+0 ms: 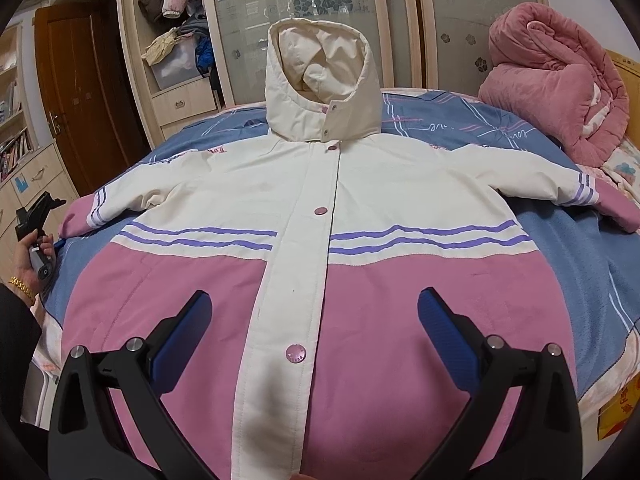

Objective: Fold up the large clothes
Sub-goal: 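Move the left tool to the pink sleeve cuff and close on it, then fold the gripped sleeve across the jacket chest with the left tool, release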

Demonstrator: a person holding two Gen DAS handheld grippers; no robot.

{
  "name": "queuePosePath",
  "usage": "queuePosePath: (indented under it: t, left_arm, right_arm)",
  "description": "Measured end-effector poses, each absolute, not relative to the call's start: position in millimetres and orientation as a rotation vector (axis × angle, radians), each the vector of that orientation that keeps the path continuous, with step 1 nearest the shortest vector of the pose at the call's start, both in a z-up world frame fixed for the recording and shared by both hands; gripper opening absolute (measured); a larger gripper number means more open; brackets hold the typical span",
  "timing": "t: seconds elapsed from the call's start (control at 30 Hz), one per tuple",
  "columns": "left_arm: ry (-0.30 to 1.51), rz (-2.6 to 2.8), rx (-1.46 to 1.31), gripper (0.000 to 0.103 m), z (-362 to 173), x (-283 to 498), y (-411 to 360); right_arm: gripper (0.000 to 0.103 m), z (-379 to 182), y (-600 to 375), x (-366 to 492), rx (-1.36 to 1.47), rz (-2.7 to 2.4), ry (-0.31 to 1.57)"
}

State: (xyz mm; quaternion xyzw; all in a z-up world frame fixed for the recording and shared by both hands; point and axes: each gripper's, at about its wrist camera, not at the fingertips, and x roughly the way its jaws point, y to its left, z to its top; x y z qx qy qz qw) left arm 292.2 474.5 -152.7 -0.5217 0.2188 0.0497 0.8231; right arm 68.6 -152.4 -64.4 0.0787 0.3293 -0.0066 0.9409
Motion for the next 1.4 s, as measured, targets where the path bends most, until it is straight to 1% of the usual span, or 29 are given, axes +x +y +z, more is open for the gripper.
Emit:
queuePosePath:
  t: [0.03, 0.1, 0.13, 0.17, 0.23, 0.33, 0.47, 0.6, 0.63, 0.77, 0.83, 0.9, 1.0, 1.03, 1.1, 1.13, 1.17, 1.2, 1.23, 1.27, 1.3, 1.4]
  left_arm:
    - [0.464, 0.115, -1.093, 0.084, -152.2, 295.4, 472.9]
    - [0.459, 0.135, -1.078, 0.062, -152.1, 298.4, 471.0]
    - [0.462, 0.151, -1.076, 0.036, -152.4, 300.4, 470.4]
    - [0.466, 0.161, -1.078, 0.025, -152.5, 301.6, 470.4]
    - [0.453, 0.174, -1.072, 0.013, -146.0, 301.3, 468.4]
    - [0.445, 0.222, -0.9, 0.009, -114.2, 302.2, 447.7]
    - [0.372, 0.192, -0.713, 0.009, -56.5, 305.5, 395.8]
    - [0.337, 0.03, -0.569, 0.009, -5.6, 315.7, 313.4]
    - [0.344, -0.016, -0.509, 0.009, 5.3, 320.2, 282.0]
    - [0.445, -0.182, -0.406, 0.009, 12.7, 342.7, 189.4]
    - [0.504, -0.248, -0.36, 0.009, 2.9, 351.7, 146.7]
    - [0.602, -0.287, -0.296, 0.009, -20.1, 364.9, 100.6]
    - [0.724, -0.302, -0.256, 0.012, -62.2, 382.9, 62.8]
    - [0.765, -0.293, -0.238, 0.016, -77.1, 385.7, 55.1]
    - [0.852, -0.273, -0.174, 0.035, -105.8, 392.6, 42.4]
    - [0.877, -0.29, -0.136, 0.051, -115.4, 393.4, 35.2]
    - [0.871, -0.315, -0.102, 0.068, -118.1, 388.6, 29.3]
    - [0.856, -0.343, -0.074, 0.077, -114.9, 383.9, 24.0]
    - [0.824, -0.367, -0.051, 0.092, -107.6, 375.2, 20.3]
    - [0.787, -0.388, -0.049, 0.101, -98.5, 365.1, 18.7]
    - [0.763, -0.412, -0.059, 0.101, -88.4, 356.6, 18.9]
    - [0.773, -0.422, -0.057, 0.101, -65.0, 337.4, 15.6]
  right_arm:
    - [0.102, -65.4, -152.4, 69.6, 0.162, -0.015, 0.675]
    - [0.102, -67.3, -152.3, 72.1, 0.163, -0.015, 0.683]
    - [0.102, -68.8, -151.7, 73.4, 0.163, -0.012, 0.689]
    - [0.102, -69.9, -150.8, 74.6, 0.16, -0.011, 0.694]
    - [0.102, -71.2, -149.1, 75.6, 0.157, -0.008, 0.698]
    - [0.102, -71.0, -148.7, 75.5, 0.157, -0.008, 0.697]
    - [0.102, -71.0, -149.4, 75.7, 0.163, -0.014, 0.697]
    - [0.102, -70.7, -149.9, 75.8, 0.167, -0.018, 0.695]
    - [0.102, -70.6, -149.8, 75.8, 0.167, -0.017, 0.696]
    - [0.102, -71.3, -148.6, 75.2, 0.162, -0.011, 0.699]
    - [0.102, -72.3, -149.2, 75.9, 0.16, -0.01, 0.705]
    - [0.102, -72.8, -151.6, 75.6, 0.17, -0.01, 0.71]
    - [0.102, -72.8, -155.0, 74.2, 0.176, -0.014, 0.709]
    - [0.102, -72.8, -156.4, 73.8, 0.178, -0.015, 0.712]
    - [0.102, -72.7, -158.8, 72.5, 0.184, -0.017, 0.713]
    - [0.102, -72.1, -160.6, 71.8, 0.187, -0.017, 0.712]
    - [0.102, -71.5, -162.1, 71.1, 0.188, -0.018, 0.71]
    - [0.102, -70.8, -163.1, 70.8, 0.188, -0.019, 0.708]
    - [0.102, -70.4, -164.1, 71.0, 0.188, -0.021, 0.707]
    - [0.102, -70.1, -165.4, 70.7, 0.191, -0.022, 0.706]
    - [0.102, -69.5, -166.7, 70.5, 0.193, -0.023, 0.705]
    - [0.102, -63.8, -170.9, 67.8, 0.205, -0.031, 0.685]
